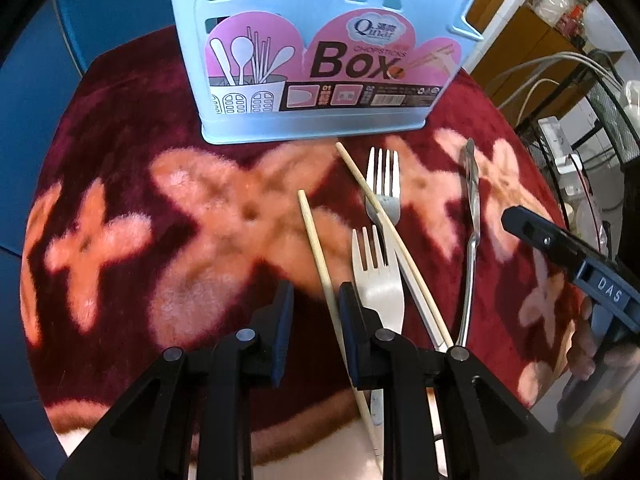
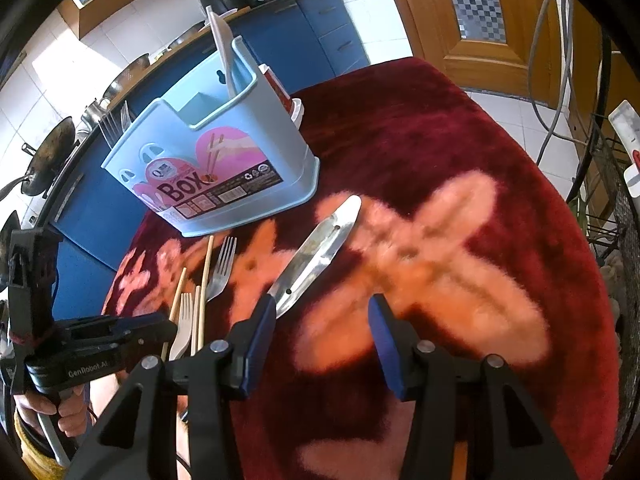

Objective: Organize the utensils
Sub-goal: 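Grasp a wooden chopstick with the left tool while the right tool grasps the silver knife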

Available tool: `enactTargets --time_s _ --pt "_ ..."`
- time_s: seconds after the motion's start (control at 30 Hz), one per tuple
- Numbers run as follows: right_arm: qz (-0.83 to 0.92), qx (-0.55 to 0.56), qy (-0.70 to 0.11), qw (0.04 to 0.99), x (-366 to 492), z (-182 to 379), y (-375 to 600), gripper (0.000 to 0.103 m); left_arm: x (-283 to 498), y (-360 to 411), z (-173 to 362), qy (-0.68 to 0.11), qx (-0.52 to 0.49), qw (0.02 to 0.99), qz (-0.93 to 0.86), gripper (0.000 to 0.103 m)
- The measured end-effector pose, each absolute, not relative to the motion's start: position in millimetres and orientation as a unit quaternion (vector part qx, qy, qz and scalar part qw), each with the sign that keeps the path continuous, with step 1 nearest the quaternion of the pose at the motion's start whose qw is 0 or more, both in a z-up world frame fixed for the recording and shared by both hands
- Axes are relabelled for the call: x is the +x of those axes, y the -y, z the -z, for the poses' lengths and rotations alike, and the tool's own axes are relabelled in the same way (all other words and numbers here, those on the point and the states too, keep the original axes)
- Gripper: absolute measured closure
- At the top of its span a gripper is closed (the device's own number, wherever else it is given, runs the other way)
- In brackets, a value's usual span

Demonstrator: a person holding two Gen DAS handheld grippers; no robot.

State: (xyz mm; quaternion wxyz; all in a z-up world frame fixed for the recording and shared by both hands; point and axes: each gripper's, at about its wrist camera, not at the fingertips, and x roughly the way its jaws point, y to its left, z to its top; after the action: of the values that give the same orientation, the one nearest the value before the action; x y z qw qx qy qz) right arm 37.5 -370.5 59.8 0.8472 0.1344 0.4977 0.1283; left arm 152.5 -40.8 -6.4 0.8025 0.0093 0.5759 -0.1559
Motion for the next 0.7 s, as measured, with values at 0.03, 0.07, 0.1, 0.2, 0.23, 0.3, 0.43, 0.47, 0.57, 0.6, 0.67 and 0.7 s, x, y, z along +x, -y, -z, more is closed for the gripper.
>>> enactTargets --time_s 0.03,0.07,0.1,0.2,0.23,0.3,0.43,0.47,0.57,0.6,0.67,0.7 --pt "-0.128 0.136 -0.501 0.845 38 -60 369 0.052 152 41 7 -0.573 0.012 0.804 0.158 0.089" --pt "-0.128 0.137 -0.504 0.843 38 -60 368 0.052 150 41 7 -0.569 0.009 0.806 0.162 0.092" --pt "-0.128 0.138 -0.506 0.842 38 -60 367 0.052 149 40 7 -0.568 0.004 0.806 0.166 0.096" --pt "-0.13 0.135 -0.518 0.835 39 -60 360 0.052 148 35 6 -0.559 -0.015 0.811 0.172 0.099" --pt "-0.132 0.132 -0.521 0.833 39 -61 357 0.052 147 32 5 -0.555 -0.021 0.813 0.174 0.1" --pt "-0.131 0.126 -0.53 0.828 41 -61 350 0.052 145 27 1 -0.543 -0.027 0.821 0.176 0.101" --pt "-0.121 0.111 -0.545 0.822 48 -60 337 0.052 138 13 -10 -0.51 -0.041 0.84 0.179 0.101" --pt "-0.119 0.109 -0.548 0.821 50 -59 335 0.052 138 11 -12 -0.505 -0.045 0.843 0.178 0.101" --pt "-0.109 0.098 -0.564 0.813 57 -57 326 0.05 136 0 -18 -0.486 -0.052 0.855 0.175 0.101" --pt "-0.104 0.094 -0.57 0.81 60 -56 324 0.05 136 0 -19 -0.482 -0.053 0.857 0.174 0.101" --pt "-0.098 0.085 -0.579 0.805 65 -53 320 0.05 135 -5 -22 -0.47 -0.056 0.864 0.171 0.101" --pt "-0.093 0.08 -0.586 0.801 69 -52 317 0.05 135 -8 -23 -0.465 -0.059 0.866 0.171 0.101"
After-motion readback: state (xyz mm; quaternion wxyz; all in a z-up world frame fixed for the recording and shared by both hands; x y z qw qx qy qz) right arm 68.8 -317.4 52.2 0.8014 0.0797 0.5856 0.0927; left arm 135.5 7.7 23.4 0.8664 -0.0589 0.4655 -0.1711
